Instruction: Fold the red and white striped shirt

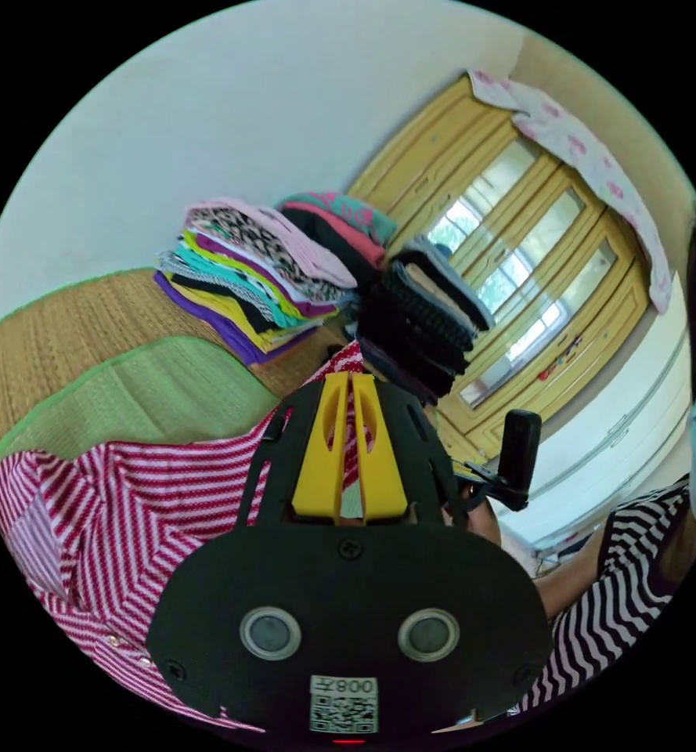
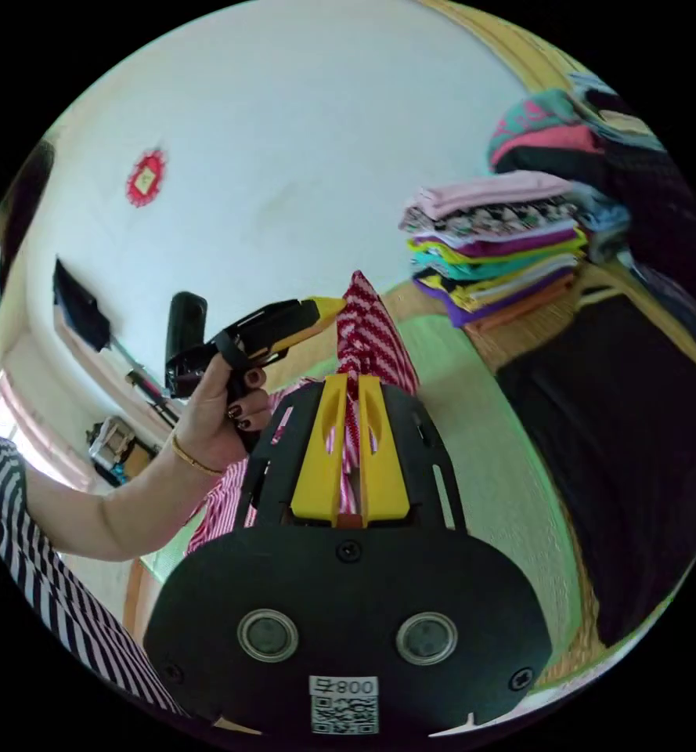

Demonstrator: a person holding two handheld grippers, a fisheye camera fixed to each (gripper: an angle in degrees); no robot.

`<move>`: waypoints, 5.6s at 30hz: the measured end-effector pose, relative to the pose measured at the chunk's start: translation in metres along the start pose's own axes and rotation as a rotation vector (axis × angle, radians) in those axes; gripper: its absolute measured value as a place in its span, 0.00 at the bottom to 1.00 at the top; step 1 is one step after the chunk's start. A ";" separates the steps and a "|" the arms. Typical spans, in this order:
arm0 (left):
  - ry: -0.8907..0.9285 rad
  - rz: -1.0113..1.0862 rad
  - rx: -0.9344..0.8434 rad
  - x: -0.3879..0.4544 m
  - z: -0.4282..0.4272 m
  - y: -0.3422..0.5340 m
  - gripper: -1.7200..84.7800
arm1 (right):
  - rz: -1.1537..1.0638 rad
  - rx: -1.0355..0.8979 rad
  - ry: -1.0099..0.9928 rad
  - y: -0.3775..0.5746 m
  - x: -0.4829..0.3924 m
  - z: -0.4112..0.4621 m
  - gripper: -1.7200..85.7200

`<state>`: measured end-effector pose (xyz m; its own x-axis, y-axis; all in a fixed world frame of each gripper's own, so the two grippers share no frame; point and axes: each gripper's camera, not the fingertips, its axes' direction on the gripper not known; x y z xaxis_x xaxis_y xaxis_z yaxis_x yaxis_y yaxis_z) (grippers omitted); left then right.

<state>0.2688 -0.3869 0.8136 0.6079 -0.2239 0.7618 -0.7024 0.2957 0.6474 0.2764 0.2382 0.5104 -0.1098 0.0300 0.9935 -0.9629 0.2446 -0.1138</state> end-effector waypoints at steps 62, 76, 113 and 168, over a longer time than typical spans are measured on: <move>-0.305 -0.335 -0.066 -0.136 -0.328 0.056 0.08 | -0.307 -0.529 -0.024 0.151 -0.211 0.340 0.02; -0.348 -0.107 -0.332 -0.147 -0.168 -0.044 0.10 | -0.288 -0.519 0.214 0.148 -0.165 0.303 0.02; -0.269 -0.061 -0.373 -0.045 -0.136 0.031 0.06 | -0.102 -0.464 0.130 0.097 -0.049 0.193 0.02; -0.541 -0.546 -0.338 0.296 -0.494 0.428 0.02 | -0.348 -0.936 0.550 0.177 -0.266 0.149 0.02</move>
<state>0.3305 0.1322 1.3052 0.5087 -0.8051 0.3048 -0.1598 0.2596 0.9524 0.0988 0.1289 0.2265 0.4728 0.1833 0.8619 -0.3326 0.9429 -0.0181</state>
